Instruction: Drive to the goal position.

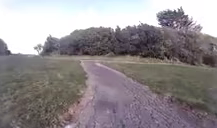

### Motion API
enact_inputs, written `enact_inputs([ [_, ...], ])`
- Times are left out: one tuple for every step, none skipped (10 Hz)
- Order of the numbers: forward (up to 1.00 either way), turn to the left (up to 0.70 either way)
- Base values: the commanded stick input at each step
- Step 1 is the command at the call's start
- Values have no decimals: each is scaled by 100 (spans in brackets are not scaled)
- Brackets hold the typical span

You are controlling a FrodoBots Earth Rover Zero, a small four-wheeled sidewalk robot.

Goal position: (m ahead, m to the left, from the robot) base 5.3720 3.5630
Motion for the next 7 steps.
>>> enact_inputs([
  [70, 0],
  [70, 0],
  [70, 0],
  [70, 0],
  [70, 0],
  [70, 0],
  [70, 0],
])
